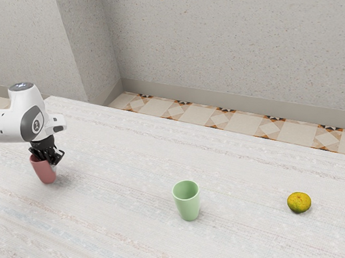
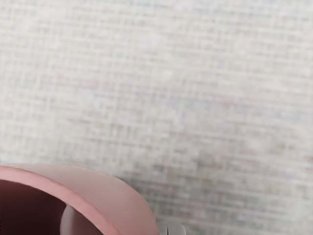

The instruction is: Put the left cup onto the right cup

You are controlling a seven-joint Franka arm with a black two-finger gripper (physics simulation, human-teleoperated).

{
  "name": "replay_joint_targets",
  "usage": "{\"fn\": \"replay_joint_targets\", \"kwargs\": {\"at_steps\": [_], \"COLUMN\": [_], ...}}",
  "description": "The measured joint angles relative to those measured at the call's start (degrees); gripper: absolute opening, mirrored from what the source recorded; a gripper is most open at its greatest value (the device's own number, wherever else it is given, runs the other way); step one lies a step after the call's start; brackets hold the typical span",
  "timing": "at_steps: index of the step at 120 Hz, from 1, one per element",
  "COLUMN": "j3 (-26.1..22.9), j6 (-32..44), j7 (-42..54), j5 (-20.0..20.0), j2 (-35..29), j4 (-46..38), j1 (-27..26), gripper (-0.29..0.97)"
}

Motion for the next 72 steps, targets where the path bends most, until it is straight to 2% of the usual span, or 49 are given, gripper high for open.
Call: {"fn": "replay_joint_targets", "kwargs": {"at_steps": [24,46,72], "j3": [-1.47,-6.92,-14.83], "j6": [-2.31,-6.09,-11.64], "j7": [0.16,0.00,-1.06], "j5": [0.59,1.31,1.52], "j2": [-2.76,-7.72,-9.36], "j4": [1.33,2.49,7.33], "j1": [-0.10,-0.11,-0.22], "gripper": [-0.07,-0.07,-0.08]}}
